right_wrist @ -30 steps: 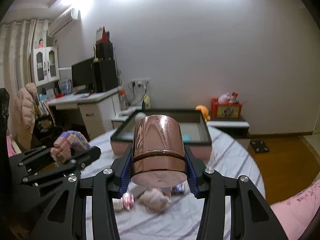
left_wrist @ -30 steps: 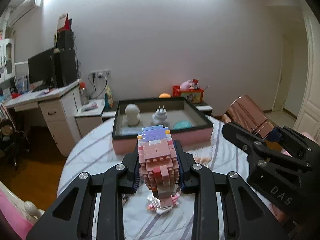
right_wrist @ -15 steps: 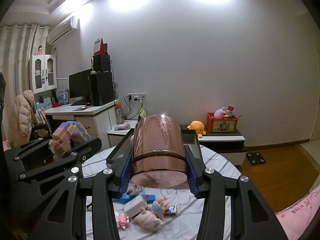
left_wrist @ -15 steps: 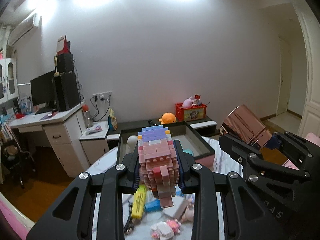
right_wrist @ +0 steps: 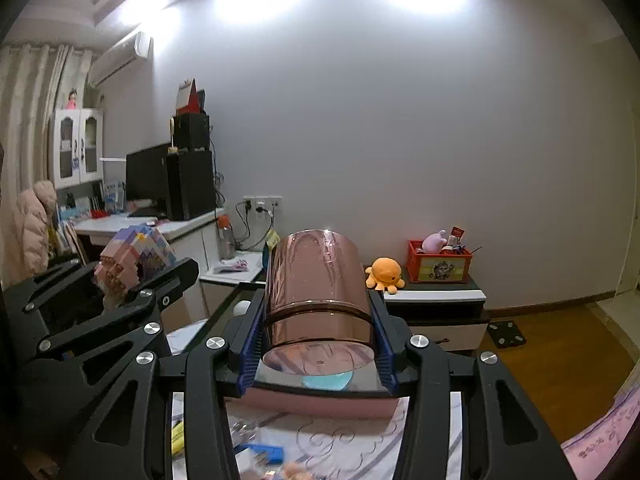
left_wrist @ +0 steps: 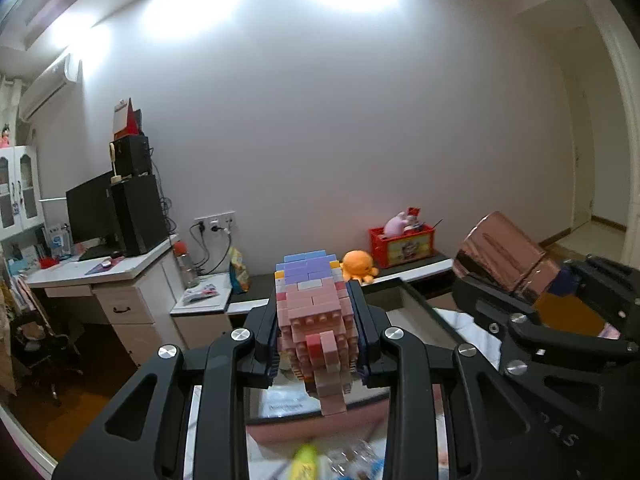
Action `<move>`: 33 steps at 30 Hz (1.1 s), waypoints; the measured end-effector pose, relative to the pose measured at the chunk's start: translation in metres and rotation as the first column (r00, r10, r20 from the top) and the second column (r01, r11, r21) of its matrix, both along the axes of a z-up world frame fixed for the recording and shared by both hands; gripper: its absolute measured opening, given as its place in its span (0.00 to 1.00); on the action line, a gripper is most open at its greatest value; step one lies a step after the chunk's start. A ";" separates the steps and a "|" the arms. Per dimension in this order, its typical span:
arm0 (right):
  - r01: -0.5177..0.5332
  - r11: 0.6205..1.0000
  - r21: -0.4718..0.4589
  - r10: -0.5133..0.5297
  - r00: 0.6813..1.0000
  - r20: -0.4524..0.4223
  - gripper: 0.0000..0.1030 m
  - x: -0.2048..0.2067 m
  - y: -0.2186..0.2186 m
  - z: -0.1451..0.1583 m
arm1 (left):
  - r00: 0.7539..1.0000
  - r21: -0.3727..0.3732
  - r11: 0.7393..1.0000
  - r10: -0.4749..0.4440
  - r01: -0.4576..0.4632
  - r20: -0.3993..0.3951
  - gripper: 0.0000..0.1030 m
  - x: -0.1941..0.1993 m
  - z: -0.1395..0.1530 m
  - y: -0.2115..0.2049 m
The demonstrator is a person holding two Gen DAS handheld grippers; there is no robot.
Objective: Organize rigid objects
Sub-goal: 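Carry the copper cup and pink block figure over the pink box, then lower both items into the pink box and open both grippers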
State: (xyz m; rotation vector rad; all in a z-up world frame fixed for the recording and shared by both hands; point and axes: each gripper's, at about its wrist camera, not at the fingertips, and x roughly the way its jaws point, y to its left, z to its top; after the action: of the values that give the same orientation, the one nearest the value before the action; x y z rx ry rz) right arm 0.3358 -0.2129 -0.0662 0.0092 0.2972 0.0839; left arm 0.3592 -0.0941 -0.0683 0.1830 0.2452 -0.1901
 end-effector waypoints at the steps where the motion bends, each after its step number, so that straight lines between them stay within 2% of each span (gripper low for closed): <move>1: 0.000 1.000 -0.004 0.000 1.000 -0.002 0.47 0.005 0.001 -0.001 | 1.000 0.007 1.000 0.010 -0.010 -0.006 0.28 0.010 -0.003 -0.001; 6: -0.002 0.999 -0.035 -0.001 0.997 -0.071 0.47 0.046 -0.001 -0.019 | 0.994 0.054 0.997 0.057 -0.053 -0.091 0.28 0.062 -0.029 0.001; 10: 0.015 0.999 -0.049 -0.023 0.983 -0.184 0.47 0.085 -0.014 -0.049 | 0.974 0.094 0.993 0.085 -0.067 -0.211 0.28 0.102 -0.061 0.003; 16: 0.019 0.998 -0.062 -0.038 0.947 -0.319 0.47 0.124 -0.025 -0.090 | 0.942 0.128 0.991 0.078 -0.037 -0.327 0.28 0.137 -0.100 -0.004; 19: 0.016 0.997 -0.070 -0.040 0.935 -0.353 0.47 0.136 -0.028 -0.101 | 0.933 0.151 0.988 0.079 -0.027 -0.352 0.29 0.148 -0.109 -0.011; 23: 0.018 0.995 -0.096 -0.055 0.915 -0.399 0.47 0.154 -0.029 -0.110 | 0.931 0.186 0.982 0.086 -0.020 -0.355 0.29 0.162 -0.106 -0.020; 25: 0.012 0.995 -0.101 -0.055 0.896 -0.441 0.47 0.166 -0.029 -0.115 | 0.927 0.188 0.982 0.082 -0.012 -0.367 0.29 0.171 -0.105 -0.023; 29: 0.008 0.995 -0.104 -0.056 0.884 -0.465 0.47 0.178 -0.027 -0.120 | 0.918 0.184 0.983 0.075 -0.002 -0.390 0.29 0.185 -0.110 -0.024; 30: 0.008 0.995 -0.099 -0.053 0.882 -0.467 0.47 0.179 -0.027 -0.121 | 0.914 0.192 0.981 0.088 -0.011 -0.397 0.31 0.187 -0.112 -0.023; 32: 0.016 0.997 -0.079 -0.051 0.881 -0.470 0.52 0.179 -0.029 -0.120 | 0.913 0.179 0.984 0.089 -0.017 -0.398 0.46 0.186 -0.112 -0.020; 33: 0.015 0.998 -0.061 -0.042 0.882 -0.469 0.63 0.179 -0.030 -0.119 | 0.914 0.165 0.986 0.085 -0.020 -0.397 0.64 0.184 -0.110 -0.018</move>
State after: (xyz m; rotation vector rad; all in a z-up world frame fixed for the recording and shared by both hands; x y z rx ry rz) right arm 0.5152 -0.2434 -0.1853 -0.0217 0.7880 0.0430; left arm 0.5433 -0.1117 -0.1787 0.2938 0.6784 -0.1532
